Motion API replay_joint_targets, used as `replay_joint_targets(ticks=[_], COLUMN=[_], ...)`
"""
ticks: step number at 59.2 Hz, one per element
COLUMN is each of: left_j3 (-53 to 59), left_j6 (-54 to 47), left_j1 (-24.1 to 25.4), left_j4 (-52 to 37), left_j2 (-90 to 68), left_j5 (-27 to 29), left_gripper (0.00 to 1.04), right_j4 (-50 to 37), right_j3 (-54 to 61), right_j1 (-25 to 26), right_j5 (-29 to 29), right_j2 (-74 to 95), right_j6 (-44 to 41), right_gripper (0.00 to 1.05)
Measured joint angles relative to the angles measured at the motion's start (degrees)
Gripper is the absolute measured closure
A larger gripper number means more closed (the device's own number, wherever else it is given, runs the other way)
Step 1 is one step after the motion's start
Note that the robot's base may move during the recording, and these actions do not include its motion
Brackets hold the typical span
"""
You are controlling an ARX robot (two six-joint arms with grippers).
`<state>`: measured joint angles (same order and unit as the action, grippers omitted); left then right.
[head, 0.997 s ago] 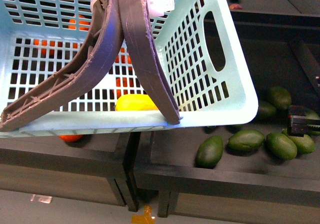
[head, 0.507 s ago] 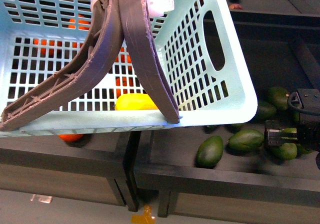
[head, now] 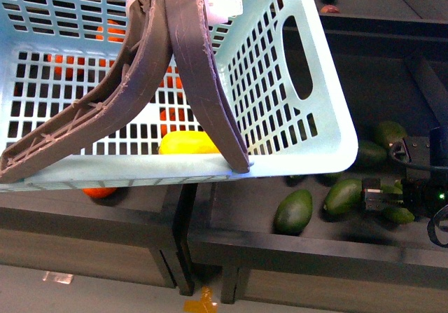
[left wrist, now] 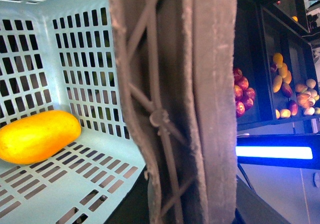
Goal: Pick mango and avocado into basket
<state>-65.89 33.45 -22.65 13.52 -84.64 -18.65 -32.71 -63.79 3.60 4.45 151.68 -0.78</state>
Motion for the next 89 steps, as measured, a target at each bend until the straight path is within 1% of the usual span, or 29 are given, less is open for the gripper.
replay_joint_targets(ticks=[22,35,58,60,61,64,66,69,74,80,89], left_j3=[0.00,0.00,0.00,0.00,0.00,0.00,0.00,0.00,0.00,0.00,0.00], left_j6=[0.07,0.02,0.02,0.02,0.02,0.02,0.02,0.00,0.02,0.02,0.02], left_j1=[0.00,-0.02,0.00,0.00,-0.02,-0.02,-0.02,0.00,0.00,0.00,0.00], left_j4=[0.00,0.00,0.00,0.00,0.00,0.00,0.00,0.00,0.00,0.00,0.00], left_j2=[0.00,0.00,0.00,0.00,0.00,0.00,0.00,0.00,0.00,0.00,0.00], left_j5=[0.00,0.00,0.00,0.00,0.00,0.00,0.00,0.00,0.00,0.00,-0.02], left_gripper=[0.88,0.88,0.88,0.88,0.88,0.88,0.88,0.88,0.88,0.88,0.88], right_j4=[2.86,4.33,4.28,4.28,4.28,4.28,4.26,4.26,4.09,4.04,4.04], right_j3=[-5.42,-5.99,-5.60,-5.60,-5.60,-5.60,-5.60,-5.60,-5.60,-5.60,-5.60], right_j1=[-0.31,-0.24,-0.26,-0.26,-0.26,-0.26,-0.26,-0.26,-0.26,-0.26,-0.26], right_j5=[0.57,1.05,1.46,1.49,1.49,1.51,1.51,1.49,1.51,1.53,1.53], right_j2=[3.15,4.35,4.33,4.33,4.33,4.33,4.33,4.33,4.33,4.33,4.33], right_j6=[1.64,2.58,3.02,3.04,3.04,3.04,3.04,3.02,3.02,3.02,2.99], right_gripper=[0.08,0.08,0.08,0.11,0.14,0.19,0.24,0.36,0.45,0.49,0.49])
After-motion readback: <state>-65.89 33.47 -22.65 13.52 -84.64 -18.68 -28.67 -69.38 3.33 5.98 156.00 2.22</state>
